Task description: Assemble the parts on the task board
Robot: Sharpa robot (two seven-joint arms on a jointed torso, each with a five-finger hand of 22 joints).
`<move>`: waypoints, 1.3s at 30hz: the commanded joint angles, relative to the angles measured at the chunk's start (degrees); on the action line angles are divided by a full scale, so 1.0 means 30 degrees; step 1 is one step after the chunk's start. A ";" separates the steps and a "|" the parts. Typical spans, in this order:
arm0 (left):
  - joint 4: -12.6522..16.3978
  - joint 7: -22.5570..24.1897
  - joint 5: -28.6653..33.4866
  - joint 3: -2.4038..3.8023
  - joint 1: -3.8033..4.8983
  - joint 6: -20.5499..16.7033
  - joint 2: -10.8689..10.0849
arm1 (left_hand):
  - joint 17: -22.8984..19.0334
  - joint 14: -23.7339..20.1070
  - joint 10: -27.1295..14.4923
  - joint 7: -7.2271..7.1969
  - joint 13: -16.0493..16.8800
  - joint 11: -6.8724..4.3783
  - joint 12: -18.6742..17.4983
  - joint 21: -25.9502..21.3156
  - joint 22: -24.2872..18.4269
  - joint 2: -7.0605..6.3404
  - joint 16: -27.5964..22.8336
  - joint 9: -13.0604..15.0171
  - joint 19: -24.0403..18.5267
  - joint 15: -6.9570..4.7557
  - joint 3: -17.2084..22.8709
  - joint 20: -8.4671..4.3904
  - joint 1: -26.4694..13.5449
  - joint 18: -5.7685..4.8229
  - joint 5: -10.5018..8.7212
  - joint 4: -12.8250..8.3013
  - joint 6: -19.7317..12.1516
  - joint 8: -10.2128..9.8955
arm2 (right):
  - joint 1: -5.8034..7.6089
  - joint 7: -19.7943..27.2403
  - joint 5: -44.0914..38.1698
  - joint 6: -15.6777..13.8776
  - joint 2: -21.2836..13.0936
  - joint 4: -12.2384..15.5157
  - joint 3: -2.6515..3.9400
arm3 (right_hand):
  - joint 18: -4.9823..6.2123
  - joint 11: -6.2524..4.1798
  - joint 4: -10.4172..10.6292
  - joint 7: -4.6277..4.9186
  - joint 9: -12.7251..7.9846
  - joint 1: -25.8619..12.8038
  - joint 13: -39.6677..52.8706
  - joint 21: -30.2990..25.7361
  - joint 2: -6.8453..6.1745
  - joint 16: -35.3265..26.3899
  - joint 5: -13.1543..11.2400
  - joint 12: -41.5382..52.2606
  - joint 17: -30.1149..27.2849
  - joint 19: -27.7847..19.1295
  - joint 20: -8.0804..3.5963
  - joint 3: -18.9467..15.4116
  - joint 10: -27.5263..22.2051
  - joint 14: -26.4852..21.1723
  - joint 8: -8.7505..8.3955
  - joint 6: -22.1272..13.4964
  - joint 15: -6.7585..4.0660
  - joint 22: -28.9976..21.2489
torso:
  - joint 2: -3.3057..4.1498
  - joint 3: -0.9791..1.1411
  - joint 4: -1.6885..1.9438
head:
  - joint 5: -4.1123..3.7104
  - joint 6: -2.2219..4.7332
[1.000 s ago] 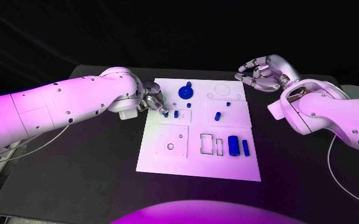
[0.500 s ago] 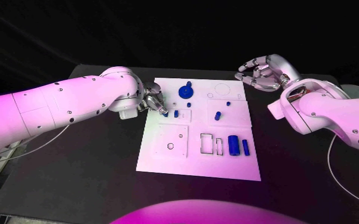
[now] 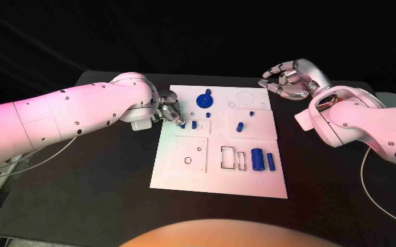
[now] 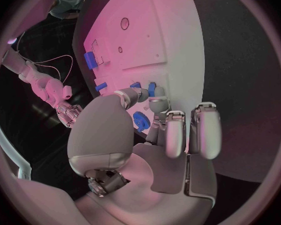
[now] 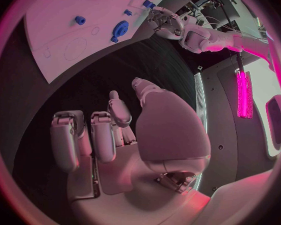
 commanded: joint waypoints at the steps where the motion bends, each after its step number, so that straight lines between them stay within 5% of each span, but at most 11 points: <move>1: 0.0019 -0.0013 -0.0223 -0.0075 -0.0054 0.0757 0.0182 | 0.4956 0.1962 0.0125 -0.0075 0.0024 -0.0019 0.0085 0.0043 0.0343 0.0125 0.0081 -0.0038 0.0158 -0.0068 0.3532 -0.0076 0.0032 -0.0290 0.0099 -0.3622 0.0275 0.0079 | -0.0013 0.0154 -0.0066 0.0148 -0.0006 0.0034 0.0001 | 0.0046 -0.0114 -0.0062 -0.0040 0.0000 -0.0128 -0.0026 -0.0073 0.0042 -0.0081 0.0060 0.0108 0.2277 0.1375 -0.0079 -0.0023 0.0068 0.1370 0.0067 -0.0111 -0.0124 0.4267 | 0.0005 0.0008 -0.0006 | -0.0011 -0.0020; 39: -0.0423 -0.0310 -0.1245 -0.0235 -0.0052 0.0939 0.0682 | 0.5032 0.1983 0.1196 -0.0356 0.1648 -0.0234 0.1117 0.0075 0.0449 0.0228 0.0121 0.0149 0.0197 -0.0205 0.2681 -0.0167 -0.0500 -0.0312 0.0389 -0.3399 0.0819 0.0227 | -0.0011 0.0139 -0.0068 0.0106 -0.0115 0.0114 0.0002 | 0.0049 -0.0117 -0.0070 -0.0043 -0.0007 -0.0126 -0.0073 -0.0088 0.0038 -0.0088 0.0076 0.0075 0.2273 0.1371 -0.0085 -0.0017 0.0046 0.1370 0.0093 -0.0127 -0.0128 0.4260 | 0.0005 0.0002 0.0010 | -0.0028 -0.0059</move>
